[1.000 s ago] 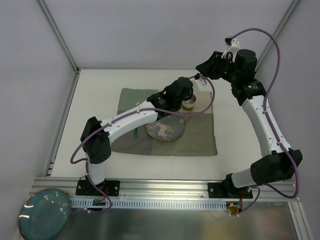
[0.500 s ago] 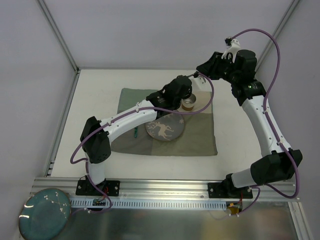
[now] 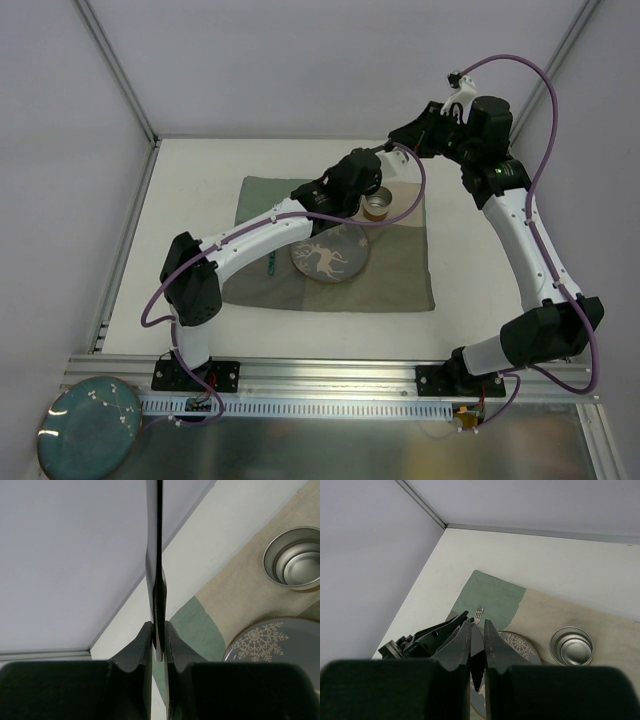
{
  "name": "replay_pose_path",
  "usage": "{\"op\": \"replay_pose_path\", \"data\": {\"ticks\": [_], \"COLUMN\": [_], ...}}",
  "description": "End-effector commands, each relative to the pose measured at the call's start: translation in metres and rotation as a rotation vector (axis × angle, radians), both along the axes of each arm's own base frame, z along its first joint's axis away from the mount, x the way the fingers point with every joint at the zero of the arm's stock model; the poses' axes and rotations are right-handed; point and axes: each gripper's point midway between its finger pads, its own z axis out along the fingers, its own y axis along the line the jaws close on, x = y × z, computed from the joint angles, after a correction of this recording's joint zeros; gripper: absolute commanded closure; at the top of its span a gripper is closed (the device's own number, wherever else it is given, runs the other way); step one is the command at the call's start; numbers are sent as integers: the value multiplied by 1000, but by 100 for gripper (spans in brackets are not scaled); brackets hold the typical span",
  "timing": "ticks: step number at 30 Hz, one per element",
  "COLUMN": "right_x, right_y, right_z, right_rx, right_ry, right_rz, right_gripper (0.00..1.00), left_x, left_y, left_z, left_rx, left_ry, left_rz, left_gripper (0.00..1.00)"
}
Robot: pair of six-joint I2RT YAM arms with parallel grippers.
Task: Set the dinner table for one person
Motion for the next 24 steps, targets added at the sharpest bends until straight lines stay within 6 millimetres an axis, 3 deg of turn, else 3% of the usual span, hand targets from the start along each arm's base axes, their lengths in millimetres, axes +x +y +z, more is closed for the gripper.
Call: {"op": "replay_pose_path", "data": {"ticks": [1,11,15,16,19,24], "right_x": [-7,-11,-11,-11,-10,-10], "right_y": [9,12,12,12,12,12], "right_z": [-15,-12,-14,-15,-17,-16], "right_rx": [-50,-54,-50,-51,-52,-52], "right_ry": [27,1,8,8,10,9], "right_rz": [65,95,92,93,93,96], "right_gripper": [100,100,100,100,100,100], "left_x": [1,5,5,5,4,4], "left_y": [5,2,2,2,2,1], "left_z": [86,92,88,88,89,87], "left_rx": [-221,-230,-227,-230,-226,-217], "left_ry": [-158,-180,-175,-175,-176,-174], "left_rz": [20,23,24,23,20,14], "left_gripper": [100,100,88,79,69,65]}}
